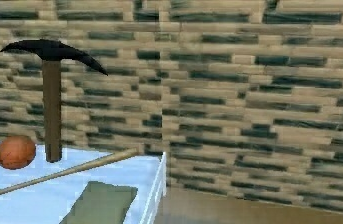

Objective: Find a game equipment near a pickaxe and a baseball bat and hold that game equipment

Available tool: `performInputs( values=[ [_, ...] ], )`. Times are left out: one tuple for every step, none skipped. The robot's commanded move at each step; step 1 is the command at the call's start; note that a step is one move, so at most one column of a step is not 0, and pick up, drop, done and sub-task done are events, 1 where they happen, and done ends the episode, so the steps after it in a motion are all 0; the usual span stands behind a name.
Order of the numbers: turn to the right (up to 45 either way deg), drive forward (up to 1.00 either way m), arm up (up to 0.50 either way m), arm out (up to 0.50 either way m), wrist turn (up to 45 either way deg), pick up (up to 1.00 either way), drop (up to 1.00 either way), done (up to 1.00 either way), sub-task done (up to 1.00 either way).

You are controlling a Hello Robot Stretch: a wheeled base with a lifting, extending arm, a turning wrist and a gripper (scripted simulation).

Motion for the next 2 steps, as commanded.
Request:
performInputs(
  values=[
    [18.0, 0.0, 0.0, 0.0, 0.0, 0.0, 0.0, 0.0, 0.0],
    [3.0, 0.0, 0.0, 0.0, 0.0, 0.0, 0.0, 0.0, 0.0]
  ],
)
